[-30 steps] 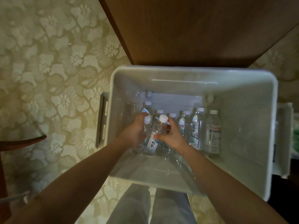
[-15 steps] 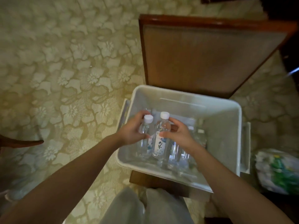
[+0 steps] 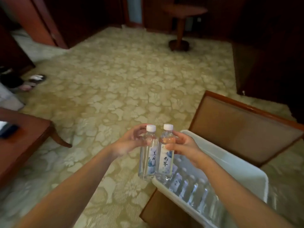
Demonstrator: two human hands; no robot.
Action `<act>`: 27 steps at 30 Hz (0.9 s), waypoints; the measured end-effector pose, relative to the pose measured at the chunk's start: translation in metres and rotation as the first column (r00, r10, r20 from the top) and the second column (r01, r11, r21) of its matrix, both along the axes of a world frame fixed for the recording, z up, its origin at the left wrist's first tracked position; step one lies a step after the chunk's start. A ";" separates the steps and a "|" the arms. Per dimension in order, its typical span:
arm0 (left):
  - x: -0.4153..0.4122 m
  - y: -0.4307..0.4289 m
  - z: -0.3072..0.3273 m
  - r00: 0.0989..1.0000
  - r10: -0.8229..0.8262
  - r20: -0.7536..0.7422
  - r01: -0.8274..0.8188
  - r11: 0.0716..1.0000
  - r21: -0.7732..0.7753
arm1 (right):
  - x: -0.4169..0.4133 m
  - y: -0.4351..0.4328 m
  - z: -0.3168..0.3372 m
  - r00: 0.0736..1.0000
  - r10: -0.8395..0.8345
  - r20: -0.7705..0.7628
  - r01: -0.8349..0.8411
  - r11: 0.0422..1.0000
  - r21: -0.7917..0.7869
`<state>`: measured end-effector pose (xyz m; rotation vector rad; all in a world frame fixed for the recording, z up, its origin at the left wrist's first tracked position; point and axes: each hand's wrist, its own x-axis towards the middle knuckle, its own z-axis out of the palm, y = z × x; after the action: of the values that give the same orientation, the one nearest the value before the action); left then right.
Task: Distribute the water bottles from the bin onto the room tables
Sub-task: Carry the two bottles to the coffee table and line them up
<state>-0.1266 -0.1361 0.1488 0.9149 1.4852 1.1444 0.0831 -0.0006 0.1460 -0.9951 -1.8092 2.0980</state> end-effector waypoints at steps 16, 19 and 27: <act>-0.066 -0.310 0.075 0.760 0.647 0.069 -0.650 0.749 0.128 | -0.176 -0.233 0.082 0.848 0.515 -0.124 -0.498 0.855 0.144; -0.066 -0.366 0.084 0.672 0.739 0.042 -0.735 0.661 0.150 | -0.202 -0.282 0.087 0.790 0.598 -0.137 -0.581 0.801 0.143; -0.059 -0.495 0.088 0.440 0.897 0.044 -0.884 0.424 0.199 | -0.270 -0.394 0.089 0.602 0.796 -0.065 -0.776 0.602 0.187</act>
<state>-0.1853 -0.6312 0.2364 0.1745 2.0207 2.0839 -0.1867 -0.3948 0.2355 0.0921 -2.5782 2.3027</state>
